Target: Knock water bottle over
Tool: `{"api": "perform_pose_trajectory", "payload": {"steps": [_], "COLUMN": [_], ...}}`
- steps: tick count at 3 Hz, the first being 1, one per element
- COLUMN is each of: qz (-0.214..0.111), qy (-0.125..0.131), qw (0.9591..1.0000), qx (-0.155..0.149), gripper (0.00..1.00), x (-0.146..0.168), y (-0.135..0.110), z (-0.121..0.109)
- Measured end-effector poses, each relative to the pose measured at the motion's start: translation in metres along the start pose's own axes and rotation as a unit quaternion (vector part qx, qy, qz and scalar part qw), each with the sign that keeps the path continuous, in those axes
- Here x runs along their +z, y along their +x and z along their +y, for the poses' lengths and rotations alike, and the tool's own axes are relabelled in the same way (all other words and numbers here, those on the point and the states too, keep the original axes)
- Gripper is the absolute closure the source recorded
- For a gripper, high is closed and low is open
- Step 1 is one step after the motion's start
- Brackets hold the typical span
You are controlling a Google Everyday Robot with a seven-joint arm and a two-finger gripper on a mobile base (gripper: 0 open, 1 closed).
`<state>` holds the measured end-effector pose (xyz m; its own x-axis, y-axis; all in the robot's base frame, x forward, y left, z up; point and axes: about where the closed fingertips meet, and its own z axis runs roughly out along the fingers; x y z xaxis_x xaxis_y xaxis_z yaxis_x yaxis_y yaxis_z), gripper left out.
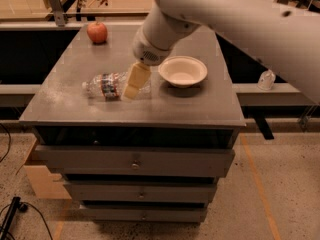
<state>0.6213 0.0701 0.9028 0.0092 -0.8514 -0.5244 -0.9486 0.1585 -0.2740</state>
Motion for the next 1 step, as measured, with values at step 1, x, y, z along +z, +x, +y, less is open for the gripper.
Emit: {"api": "perform_pose_trajectory", "payload": {"steps": [1], "qz": [-0.045], "qy": [0.04], "qw": [0.9971], "qx": [0.046], "gripper": [0.0], "x": [-0.0296], "y": [0.0189], "z": [-0.0197]}}
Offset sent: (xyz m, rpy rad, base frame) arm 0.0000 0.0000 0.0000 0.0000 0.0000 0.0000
